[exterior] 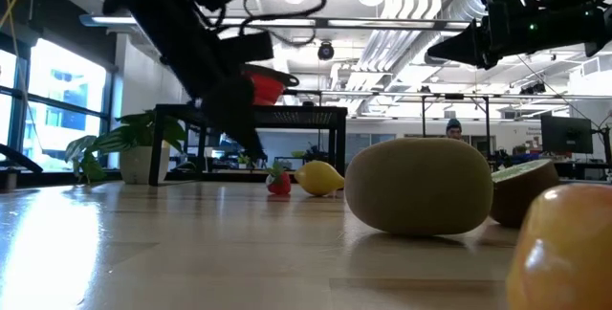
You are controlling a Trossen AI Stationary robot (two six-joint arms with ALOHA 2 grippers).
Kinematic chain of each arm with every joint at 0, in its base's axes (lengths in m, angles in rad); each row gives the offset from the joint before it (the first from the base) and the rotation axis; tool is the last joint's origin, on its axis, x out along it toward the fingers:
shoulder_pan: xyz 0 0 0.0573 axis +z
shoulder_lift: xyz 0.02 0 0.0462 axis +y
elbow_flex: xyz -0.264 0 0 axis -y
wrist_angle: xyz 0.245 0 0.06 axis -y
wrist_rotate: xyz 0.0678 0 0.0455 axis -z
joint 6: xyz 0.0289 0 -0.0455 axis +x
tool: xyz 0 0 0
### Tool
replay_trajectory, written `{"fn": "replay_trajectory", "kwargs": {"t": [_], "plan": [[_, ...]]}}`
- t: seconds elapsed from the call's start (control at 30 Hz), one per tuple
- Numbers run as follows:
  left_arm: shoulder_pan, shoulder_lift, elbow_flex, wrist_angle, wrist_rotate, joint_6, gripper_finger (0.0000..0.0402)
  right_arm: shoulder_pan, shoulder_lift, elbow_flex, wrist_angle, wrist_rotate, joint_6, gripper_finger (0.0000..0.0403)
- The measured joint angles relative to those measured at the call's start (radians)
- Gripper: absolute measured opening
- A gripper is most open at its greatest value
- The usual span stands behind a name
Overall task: Pick & Place Fruit
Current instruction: Put the red strawberry into the red strainer bowl on the shelf
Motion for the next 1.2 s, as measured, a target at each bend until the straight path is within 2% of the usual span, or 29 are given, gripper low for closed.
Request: {"fn": "replay_trajectory", "kwargs": {"t": [0.17,0.87,1.2], "plan": [[0.000,0.027,0.001,0.015,-0.039,0.001,0.0182,0.000,0.000,0.000,-0.002,0.000,0.000,0.0003],[0.032,0.035,0.001,0.062,-0.030,0.046,0.0182,0.000,0.000,0.000,0.000,0.000,0.000,0.0003],[0.032,0.098,0.002,0.106,-0.009,0.047,0.0182,0.000,0.000,0.000,0.000,0.000,0.000,0.0003]]}}
